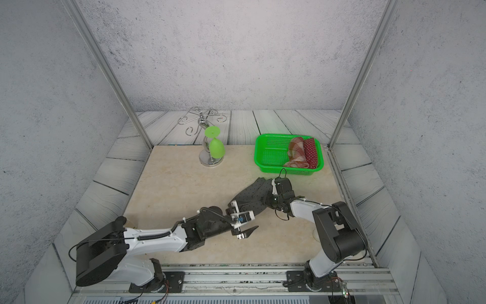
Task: Roll up the skirts
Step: Roll the skirt at the center of the board.
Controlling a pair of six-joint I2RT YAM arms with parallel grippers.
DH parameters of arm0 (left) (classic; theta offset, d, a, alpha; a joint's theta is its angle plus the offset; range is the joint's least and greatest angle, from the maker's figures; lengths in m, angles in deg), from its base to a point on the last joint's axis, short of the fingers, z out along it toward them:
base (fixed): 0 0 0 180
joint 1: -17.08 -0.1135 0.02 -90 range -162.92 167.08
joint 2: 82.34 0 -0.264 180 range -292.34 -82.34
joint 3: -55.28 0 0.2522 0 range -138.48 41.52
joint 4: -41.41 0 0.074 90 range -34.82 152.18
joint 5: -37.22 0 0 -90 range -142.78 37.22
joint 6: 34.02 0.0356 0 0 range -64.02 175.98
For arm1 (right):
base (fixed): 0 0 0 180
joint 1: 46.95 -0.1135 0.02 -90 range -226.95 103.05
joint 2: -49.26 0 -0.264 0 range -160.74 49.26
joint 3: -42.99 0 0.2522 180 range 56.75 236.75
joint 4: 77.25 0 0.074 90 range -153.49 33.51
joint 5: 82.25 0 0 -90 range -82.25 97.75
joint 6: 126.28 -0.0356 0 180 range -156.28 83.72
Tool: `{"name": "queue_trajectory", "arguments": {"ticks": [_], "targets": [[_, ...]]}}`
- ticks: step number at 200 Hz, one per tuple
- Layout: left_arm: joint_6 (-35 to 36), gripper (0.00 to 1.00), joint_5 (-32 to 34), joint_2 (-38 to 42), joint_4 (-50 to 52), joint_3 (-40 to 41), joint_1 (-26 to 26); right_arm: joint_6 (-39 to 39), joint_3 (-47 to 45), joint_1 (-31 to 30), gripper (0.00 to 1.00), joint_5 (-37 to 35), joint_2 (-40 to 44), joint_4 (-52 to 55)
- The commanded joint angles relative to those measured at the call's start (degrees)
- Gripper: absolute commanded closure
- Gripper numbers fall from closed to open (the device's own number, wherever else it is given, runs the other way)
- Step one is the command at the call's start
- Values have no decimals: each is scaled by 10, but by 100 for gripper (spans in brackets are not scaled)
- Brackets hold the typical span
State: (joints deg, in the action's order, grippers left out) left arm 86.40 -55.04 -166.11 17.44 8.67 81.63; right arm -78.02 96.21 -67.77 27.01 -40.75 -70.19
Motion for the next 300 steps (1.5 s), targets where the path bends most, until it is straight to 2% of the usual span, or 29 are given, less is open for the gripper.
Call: {"name": "queue_trajectory", "arguments": {"ticks": [1, 39, 63, 93, 130, 148, 168, 176, 191, 196, 210, 218, 238, 259, 269, 289, 300], "targets": [[185, 1, 111, -52, 20, 10, 29, 16, -13, -2, 94, -11, 31, 39], [220, 1, 161, -104, 19, -7, 39, 9, -30, -3, 94, 3, 44, 27], [231, 1, 165, -136, 7, -17, 37, 0, -37, -3, 93, 19, 43, 13], [246, 1, 183, -192, -66, -18, 27, -6, -48, -3, 93, 32, 42, 1], [256, 1, 182, -242, -106, -33, 16, -10, -58, -3, 93, 44, 36, -9], [257, 4, 190, -262, -114, -40, 10, -9, -58, -2, 93, 45, 41, -6], [245, 15, 188, -260, -112, -34, 2, -8, -63, -3, 93, 45, 56, 0], [240, 28, 186, -261, -95, -37, -3, -8, -67, -3, 93, 45, 62, 2], [243, 67, 207, -285, -112, -37, -7, -7, -71, -3, 93, 47, 74, 7], [247, 77, 217, -295, -127, -35, -7, -6, -73, -3, 93, 46, 78, 9], [251, 84, 233, -319, -159, -32, -7, -5, -80, -3, 93, 45, 88, 14], [245, 100, 238, -324, -164, -32, -7, -5, -86, -3, 92, 46, 93, 13], [213, 100, 236, -311, -163, -29, -8, -5, -103, -3, 92, 47, 100, 14], [108, 100, 191, -263, -118, -25, -21, -2, -118, -2, 86, 43, 123, 20], [51, 100, 154, -242, -98, -20, -30, 0, -124, -3, 78, 35, 140, 30], [-49, 100, 86, -230, -77, -21, -48, 4, -134, -2, 54, 8, 191, 46], [-105, 100, 50, -234, -71, -25, -58, -3, -145, -3, 46, -7, 226, 41]]}}
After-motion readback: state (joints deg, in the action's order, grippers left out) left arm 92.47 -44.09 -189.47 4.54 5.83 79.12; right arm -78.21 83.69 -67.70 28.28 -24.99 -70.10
